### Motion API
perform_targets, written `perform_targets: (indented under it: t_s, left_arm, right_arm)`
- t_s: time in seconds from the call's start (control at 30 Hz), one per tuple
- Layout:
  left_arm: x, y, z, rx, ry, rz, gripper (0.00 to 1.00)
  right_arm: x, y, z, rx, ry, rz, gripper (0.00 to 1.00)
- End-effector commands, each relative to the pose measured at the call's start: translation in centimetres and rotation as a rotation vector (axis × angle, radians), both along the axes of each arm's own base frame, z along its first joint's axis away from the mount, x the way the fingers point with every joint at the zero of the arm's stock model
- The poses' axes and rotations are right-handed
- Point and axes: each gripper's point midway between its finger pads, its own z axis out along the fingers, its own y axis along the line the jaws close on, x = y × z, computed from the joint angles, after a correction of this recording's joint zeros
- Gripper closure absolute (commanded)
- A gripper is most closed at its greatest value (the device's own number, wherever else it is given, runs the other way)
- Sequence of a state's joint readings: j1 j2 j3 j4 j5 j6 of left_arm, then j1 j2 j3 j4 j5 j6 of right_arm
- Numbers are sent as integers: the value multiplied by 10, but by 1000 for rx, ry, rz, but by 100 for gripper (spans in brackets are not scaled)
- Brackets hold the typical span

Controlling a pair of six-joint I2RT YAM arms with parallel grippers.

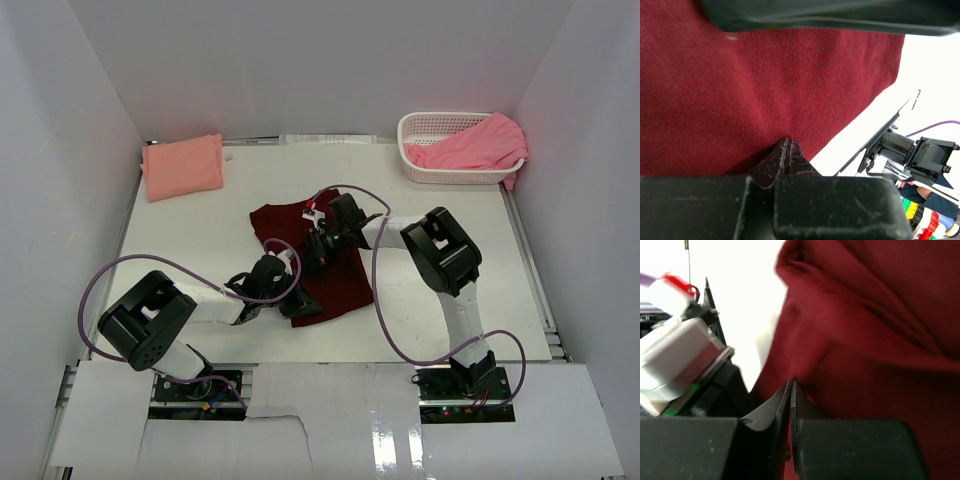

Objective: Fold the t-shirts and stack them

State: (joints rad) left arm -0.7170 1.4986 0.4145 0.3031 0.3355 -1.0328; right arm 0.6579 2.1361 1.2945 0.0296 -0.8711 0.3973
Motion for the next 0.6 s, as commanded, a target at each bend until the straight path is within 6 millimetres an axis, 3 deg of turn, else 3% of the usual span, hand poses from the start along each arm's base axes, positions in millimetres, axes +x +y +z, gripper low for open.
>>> perform_targets:
  t_s: [0.0, 0.43, 0.57]
  left_arm:
    - [-38, 39, -50, 207, 137, -8, 100]
    - [-38, 40, -51, 211, 137, -9, 100]
    - [-38, 39, -51, 209, 137, -11, 100]
  right_arm:
    - [7, 16, 10, 70, -13, 11, 92]
    - [6, 50, 17, 172, 31, 50, 92]
    - [14, 59, 9, 160, 17, 31, 92]
